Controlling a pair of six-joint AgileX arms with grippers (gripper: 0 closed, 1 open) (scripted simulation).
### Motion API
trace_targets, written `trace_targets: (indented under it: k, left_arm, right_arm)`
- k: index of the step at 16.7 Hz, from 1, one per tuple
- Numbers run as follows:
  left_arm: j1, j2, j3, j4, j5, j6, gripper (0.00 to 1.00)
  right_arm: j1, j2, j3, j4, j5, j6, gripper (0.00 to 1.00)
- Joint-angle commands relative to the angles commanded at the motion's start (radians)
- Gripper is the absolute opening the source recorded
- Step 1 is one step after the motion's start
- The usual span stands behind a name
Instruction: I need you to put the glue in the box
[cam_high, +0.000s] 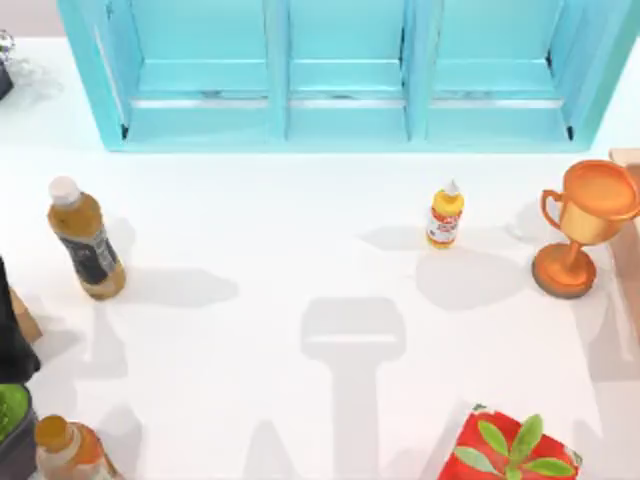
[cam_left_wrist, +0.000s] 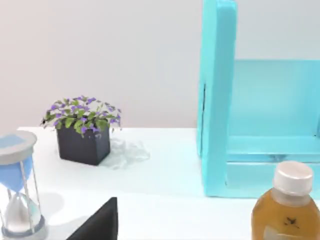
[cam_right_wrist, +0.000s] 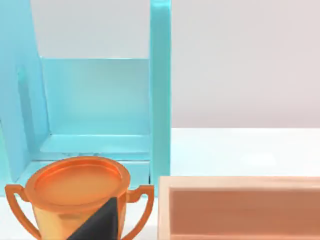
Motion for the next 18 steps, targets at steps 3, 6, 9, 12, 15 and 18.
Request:
trace_targets:
  k: [3, 6, 9, 12, 15, 18]
  left_arm:
    - [0.000, 0.000, 0.000, 0.000, 0.000, 0.000, 1.00]
    - [0.000, 0.000, 0.000, 0.000, 0.000, 0.000, 1.00]
    - [0.000, 0.000, 0.000, 0.000, 0.000, 0.000, 1.00]
    - [0.000, 0.000, 0.000, 0.000, 0.000, 0.000, 1.00]
    - [0.000, 0.000, 0.000, 0.000, 0.000, 0.000, 1.00]
    - [0.000, 0.000, 0.000, 0.000, 0.000, 0.000, 1.00]
  right_arm:
    - [0.006, 0.010, 0.005, 0.007, 0.003, 0.001, 1.00]
    - [0.066, 0.102, 0.046, 0.072, 0.028, 0.011, 1.00]
    - [0.179, 0.281, 0.119, 0.204, 0.076, 0.034, 1.00]
    - [0.321, 0.540, 0.211, 0.383, 0.147, 0.070, 1.00]
    - [0.465, 0.864, 0.311, 0.541, 0.237, 0.118, 1.00]
    - [0.599, 1.159, 0.404, 0.650, 0.340, 0.176, 1.00]
